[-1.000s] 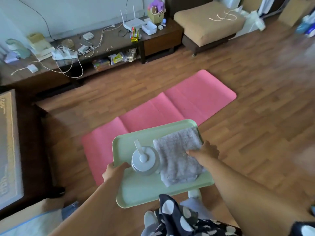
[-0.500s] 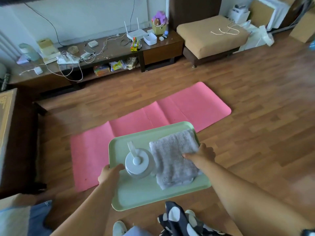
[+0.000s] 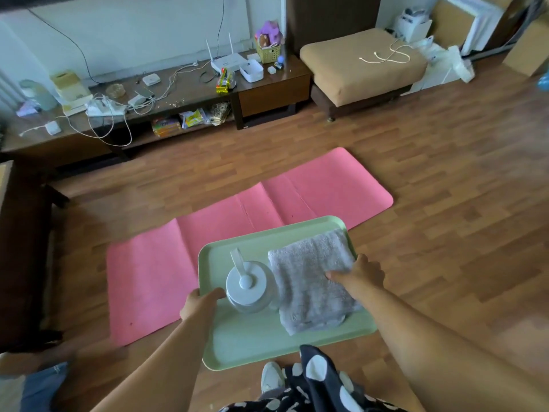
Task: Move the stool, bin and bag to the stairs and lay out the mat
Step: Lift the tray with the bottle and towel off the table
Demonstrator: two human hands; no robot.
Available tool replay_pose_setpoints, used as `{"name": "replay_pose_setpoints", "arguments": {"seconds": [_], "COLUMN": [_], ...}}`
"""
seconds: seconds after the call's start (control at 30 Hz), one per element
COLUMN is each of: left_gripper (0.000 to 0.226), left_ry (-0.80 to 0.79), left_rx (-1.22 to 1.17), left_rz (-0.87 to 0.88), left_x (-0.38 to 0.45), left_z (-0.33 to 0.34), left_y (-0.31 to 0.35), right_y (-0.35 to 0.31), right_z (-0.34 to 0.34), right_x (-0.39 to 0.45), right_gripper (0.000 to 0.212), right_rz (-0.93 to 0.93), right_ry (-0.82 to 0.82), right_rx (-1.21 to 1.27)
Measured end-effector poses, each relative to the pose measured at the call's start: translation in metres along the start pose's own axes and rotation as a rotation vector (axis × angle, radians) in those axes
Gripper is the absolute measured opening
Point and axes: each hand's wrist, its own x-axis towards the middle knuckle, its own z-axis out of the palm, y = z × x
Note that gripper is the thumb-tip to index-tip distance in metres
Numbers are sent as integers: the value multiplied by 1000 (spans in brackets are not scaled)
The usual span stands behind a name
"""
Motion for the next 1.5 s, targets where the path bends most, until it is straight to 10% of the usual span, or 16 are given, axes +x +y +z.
{"name": "replay_pose_setpoints", "arguments": {"seconds": [0.77, 1.5], "left_gripper": [61, 60], "left_ry": [254, 227], "left_rx": [-255, -218], "left_rz": [-314, -337], "left_x": [-63, 18], "left_z": [206, 224], "left_y": [-16, -110], "right_y": [50, 127], "right_z": [-85, 77], "right_x": [192, 212], "right_gripper": [103, 95], "right_rz": [-241, 4], "right_ry": [-198, -161], "right_rx": [-266, -205]}}
